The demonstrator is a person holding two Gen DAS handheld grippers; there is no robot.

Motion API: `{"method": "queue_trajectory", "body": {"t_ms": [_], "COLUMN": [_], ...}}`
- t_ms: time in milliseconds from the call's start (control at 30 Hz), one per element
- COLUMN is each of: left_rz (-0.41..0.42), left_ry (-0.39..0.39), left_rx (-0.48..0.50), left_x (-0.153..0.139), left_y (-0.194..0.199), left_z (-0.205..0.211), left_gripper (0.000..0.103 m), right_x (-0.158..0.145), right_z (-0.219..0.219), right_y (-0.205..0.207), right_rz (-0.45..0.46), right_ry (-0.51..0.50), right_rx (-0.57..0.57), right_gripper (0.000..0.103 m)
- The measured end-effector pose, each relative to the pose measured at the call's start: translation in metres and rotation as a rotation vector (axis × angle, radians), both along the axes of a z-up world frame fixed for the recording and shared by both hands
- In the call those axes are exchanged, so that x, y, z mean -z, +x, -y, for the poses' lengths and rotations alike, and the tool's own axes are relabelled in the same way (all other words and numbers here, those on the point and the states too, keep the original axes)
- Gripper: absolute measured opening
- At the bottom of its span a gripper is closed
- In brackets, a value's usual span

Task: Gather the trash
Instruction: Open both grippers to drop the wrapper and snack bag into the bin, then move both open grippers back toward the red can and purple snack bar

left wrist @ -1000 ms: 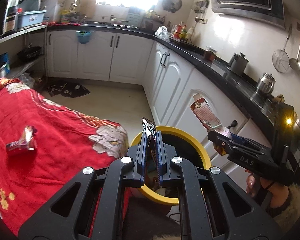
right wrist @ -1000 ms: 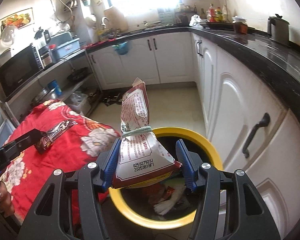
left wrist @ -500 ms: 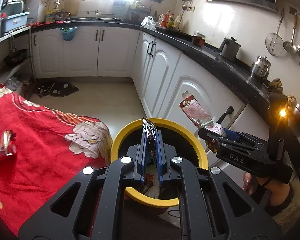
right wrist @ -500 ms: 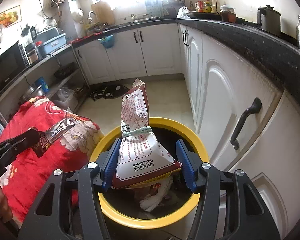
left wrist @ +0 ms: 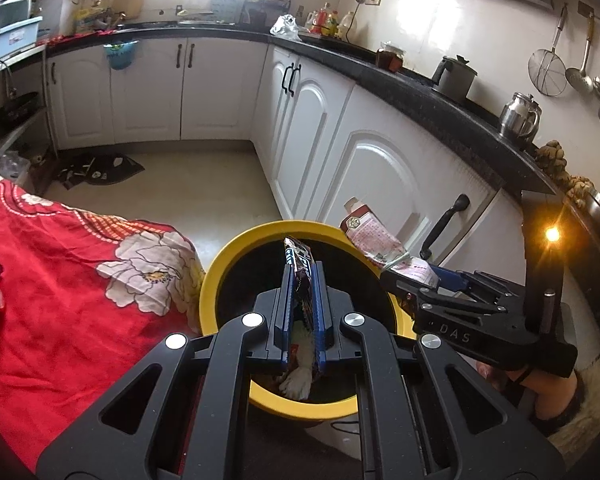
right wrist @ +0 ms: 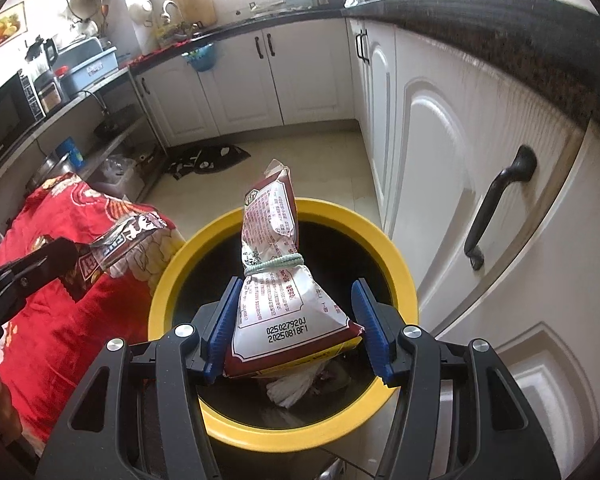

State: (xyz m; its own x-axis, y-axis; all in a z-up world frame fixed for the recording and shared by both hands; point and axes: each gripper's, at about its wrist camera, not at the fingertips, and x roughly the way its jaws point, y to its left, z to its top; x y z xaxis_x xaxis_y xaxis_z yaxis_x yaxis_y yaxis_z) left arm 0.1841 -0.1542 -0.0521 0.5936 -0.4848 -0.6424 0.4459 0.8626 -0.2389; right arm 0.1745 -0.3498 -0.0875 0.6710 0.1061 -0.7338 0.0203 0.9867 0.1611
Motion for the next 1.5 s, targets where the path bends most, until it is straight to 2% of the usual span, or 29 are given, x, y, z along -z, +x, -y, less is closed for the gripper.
{"method": "queue_trajectory", "body": {"t_ms": [733,1167,1233,1267,1333,1500], "left_rz": [-0.085,-0.118,-0.122,-0.123,-0.124,-0.125], "left_ry": [0.019,0.032,0.03,0.029,0.022,0.016], "left_rx": [0.005,-0.014,-0.022,-0.027,-0.038,-0.072], "left_x": [0.033,0.044,0.044,0.044,0.042,0.036], "left_y": [0.023,0.03,0.03,0.03,0.03,0.029], "left_z": [0.007,0.008,0.005,0.002,-0.002,-0.015], "left_gripper": [0.005,0.005,0.01,0.019,0.029,0.046], "right_x": [0.051,0.057,0.057,0.056,0.054,0.046], "right_z": [-0.006,-0.006,-0.006,-0.005,-0.004,0.0], "right_y": [0.007,0.01,0.011,0.011,0.01,0.011], "right_rz": [-0.155,-0.182,-0.179,-0.178,-0.171,-0.146], "right_ry": [-0.019,-0.019,-0.013,-0.01,-0.007,0.007], "right_rx": [-0.02,-0.017,-0.01,-0.008,-0.002,0.009], "right_gripper": [0.054,0.054,0.055,0.056,0.058,0.063]}}
